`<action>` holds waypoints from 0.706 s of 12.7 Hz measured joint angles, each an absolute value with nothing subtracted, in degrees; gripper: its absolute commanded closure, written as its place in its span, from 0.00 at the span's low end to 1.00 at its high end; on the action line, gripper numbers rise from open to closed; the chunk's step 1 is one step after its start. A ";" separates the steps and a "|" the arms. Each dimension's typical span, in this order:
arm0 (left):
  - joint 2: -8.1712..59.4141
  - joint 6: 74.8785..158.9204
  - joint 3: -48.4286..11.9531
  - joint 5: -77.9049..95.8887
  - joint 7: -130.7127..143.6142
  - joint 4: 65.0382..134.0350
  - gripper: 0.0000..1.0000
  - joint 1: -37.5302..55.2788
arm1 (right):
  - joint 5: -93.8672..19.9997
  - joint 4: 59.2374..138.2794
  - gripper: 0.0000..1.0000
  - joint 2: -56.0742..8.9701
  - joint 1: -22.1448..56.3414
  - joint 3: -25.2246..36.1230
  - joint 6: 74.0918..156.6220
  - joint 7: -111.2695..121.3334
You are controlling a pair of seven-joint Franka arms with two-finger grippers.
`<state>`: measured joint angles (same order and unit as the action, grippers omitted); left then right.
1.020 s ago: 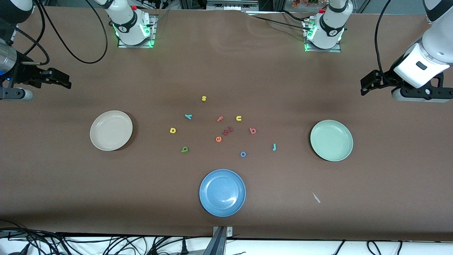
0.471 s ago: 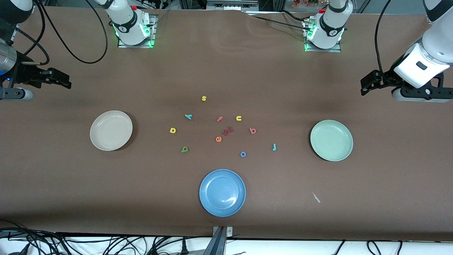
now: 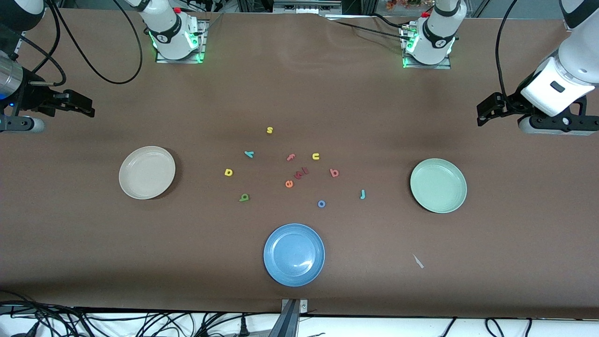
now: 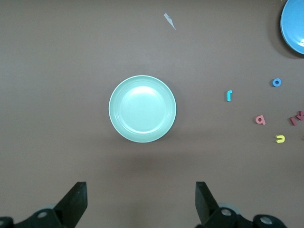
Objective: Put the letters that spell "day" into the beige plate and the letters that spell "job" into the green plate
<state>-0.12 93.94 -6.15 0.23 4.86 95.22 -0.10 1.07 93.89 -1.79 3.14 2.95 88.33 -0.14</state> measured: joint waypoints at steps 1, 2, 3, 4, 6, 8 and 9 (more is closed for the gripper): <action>-0.12 93.81 -6.15 0.23 4.86 95.22 0.00 -0.10 | 1.07 93.89 0.00 -1.79 3.14 2.95 88.33 -0.14; -0.12 93.76 -6.15 0.23 4.86 95.22 0.00 -0.10 | 1.07 93.89 0.00 -1.79 3.14 2.95 88.33 -0.14; -0.12 93.74 -6.15 0.23 4.86 95.22 0.00 -0.10 | 1.07 93.89 0.00 -1.79 3.14 2.95 88.33 -0.14; -0.12 93.73 -6.15 0.23 4.86 95.22 0.00 -0.10 | 1.07 93.89 0.00 -1.79 3.15 2.94 88.33 -0.14; -0.12 93.72 -6.15 0.23 4.86 95.22 0.00 -0.10 | 1.07 93.89 0.00 -1.79 3.15 2.94 88.33 -0.15; -0.12 93.60 -6.15 0.23 4.86 95.22 0.00 -0.11 | 1.07 93.89 0.00 -1.79 3.15 2.94 88.33 -0.15; -0.12 93.50 -6.13 0.23 4.86 95.22 0.00 -0.15 | 1.07 93.89 0.00 -1.79 3.15 2.94 88.33 -0.15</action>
